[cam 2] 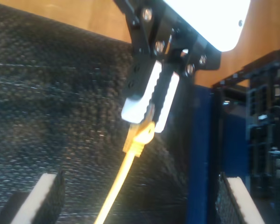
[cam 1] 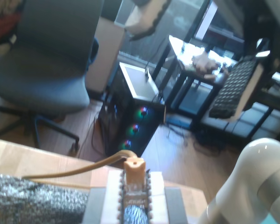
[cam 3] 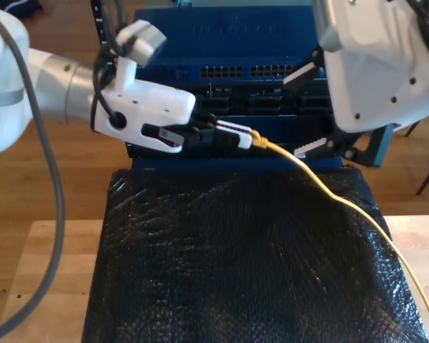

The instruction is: Grab the cable and plug it in

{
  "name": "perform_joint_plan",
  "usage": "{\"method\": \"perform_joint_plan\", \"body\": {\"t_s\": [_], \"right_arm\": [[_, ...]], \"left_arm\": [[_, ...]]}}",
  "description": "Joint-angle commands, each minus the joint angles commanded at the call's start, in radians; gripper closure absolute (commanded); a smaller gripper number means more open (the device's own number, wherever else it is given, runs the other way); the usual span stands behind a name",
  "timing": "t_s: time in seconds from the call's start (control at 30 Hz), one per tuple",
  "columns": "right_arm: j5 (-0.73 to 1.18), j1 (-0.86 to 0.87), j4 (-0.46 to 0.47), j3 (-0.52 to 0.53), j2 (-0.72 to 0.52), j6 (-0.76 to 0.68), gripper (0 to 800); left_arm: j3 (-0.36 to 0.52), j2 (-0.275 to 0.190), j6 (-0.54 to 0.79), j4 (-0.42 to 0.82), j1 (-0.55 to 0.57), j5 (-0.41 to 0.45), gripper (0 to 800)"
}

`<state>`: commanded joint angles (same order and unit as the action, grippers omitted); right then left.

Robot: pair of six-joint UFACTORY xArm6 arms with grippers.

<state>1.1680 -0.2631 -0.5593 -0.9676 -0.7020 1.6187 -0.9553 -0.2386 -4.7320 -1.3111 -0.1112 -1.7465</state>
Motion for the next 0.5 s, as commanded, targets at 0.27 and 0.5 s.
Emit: {"method": "perform_joint_plan", "body": {"t_s": [0.27, 0.5], "right_arm": [[-0.037, -0.005, 0.000, 0.026, -0.055, 0.038, 2], [-0.038, -0.006, -0.002, 0.025, -0.057, 0.110, 1]], "left_arm": [[0.002, 0.017, -0.023, -0.026, -0.017, -0.069, 797], [0.005, 0.025, -0.032, -0.058, -0.026, -0.103, 797]]}}
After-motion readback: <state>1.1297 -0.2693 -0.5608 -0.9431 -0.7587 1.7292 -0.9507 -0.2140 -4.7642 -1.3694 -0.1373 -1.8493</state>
